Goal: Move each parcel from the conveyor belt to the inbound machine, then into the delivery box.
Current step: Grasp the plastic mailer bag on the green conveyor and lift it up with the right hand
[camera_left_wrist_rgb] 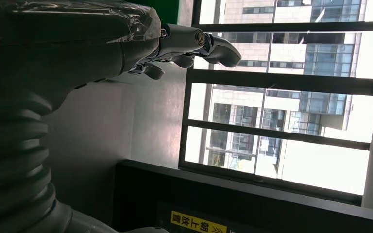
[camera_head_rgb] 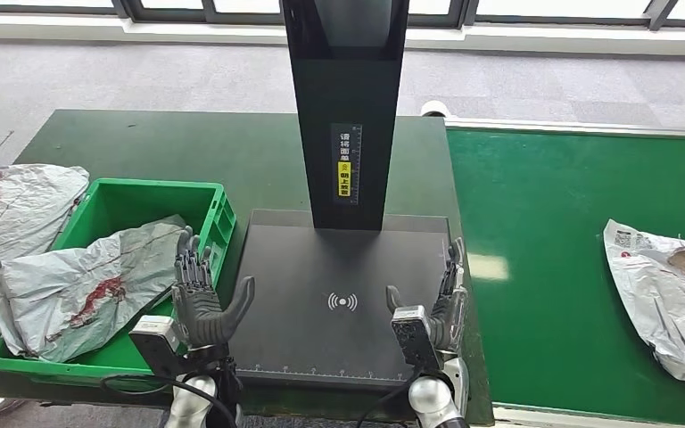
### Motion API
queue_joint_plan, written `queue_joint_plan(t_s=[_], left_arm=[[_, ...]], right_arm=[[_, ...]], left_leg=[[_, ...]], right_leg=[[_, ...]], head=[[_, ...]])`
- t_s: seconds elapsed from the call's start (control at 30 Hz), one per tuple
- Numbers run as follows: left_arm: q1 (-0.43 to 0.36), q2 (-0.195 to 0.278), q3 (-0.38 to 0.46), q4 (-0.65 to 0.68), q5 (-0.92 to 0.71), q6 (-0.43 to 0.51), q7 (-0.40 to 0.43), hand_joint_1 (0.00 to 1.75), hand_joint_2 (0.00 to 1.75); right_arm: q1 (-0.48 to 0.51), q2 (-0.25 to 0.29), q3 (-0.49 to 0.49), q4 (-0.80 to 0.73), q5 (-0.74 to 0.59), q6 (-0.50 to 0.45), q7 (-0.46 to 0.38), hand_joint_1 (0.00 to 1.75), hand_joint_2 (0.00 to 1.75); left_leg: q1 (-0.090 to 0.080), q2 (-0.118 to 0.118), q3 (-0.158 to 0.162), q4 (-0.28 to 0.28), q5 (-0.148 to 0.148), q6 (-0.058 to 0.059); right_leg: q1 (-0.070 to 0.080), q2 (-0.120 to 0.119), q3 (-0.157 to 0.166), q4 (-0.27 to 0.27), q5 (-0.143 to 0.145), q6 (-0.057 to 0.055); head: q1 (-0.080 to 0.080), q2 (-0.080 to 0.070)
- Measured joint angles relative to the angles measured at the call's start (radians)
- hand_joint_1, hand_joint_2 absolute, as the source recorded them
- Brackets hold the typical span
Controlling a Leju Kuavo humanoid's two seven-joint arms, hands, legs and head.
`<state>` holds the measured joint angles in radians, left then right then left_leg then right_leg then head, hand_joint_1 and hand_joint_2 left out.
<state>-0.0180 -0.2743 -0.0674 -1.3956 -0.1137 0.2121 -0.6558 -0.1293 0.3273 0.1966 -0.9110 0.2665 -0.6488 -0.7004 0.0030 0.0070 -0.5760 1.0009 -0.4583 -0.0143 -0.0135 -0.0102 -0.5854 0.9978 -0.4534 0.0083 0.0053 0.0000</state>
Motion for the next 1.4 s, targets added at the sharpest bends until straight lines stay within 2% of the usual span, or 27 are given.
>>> queue_joint_plan(t_s=[1.4], left_arm=[[0.001, 0.000, 0.000, 0.071, -0.012, -0.001, 0.000, 0.00, 1.75]], right_arm=[[-0.025, -0.013, 0.030, 0.076, 0.032, -0.050, 0.000, 0.00, 1.75]], left_leg=[[0.000, 0.000, 0.000, 0.000, 0.000, 0.000]], right_leg=[[0.000, 0.000, 0.000, 0.000, 0.000, 0.000]], head=[[0.000, 0.000]])
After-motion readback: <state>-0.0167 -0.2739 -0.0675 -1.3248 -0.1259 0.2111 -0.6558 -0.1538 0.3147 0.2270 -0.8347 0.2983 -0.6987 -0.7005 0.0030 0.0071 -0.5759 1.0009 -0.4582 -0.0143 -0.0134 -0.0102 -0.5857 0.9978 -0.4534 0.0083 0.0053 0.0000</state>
